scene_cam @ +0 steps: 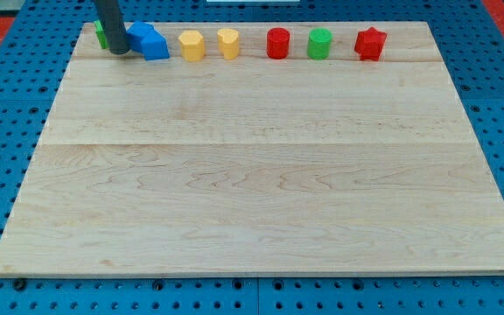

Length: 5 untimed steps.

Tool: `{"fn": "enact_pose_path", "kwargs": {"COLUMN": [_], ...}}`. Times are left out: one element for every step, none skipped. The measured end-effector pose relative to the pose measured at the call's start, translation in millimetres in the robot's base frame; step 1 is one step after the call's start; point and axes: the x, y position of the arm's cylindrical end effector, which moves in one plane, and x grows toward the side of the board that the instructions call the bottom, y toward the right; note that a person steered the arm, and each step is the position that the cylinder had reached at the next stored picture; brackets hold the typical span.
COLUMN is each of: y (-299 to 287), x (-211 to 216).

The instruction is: Move the green star into the cube

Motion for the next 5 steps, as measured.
{"fn": "enact_pose_path", "kwargs": {"y": [-72.1,-88.6,-61.8,-15.7,89.5], "x": [-0.7,-6.6,-73.1,-54.1,-19.0]}}
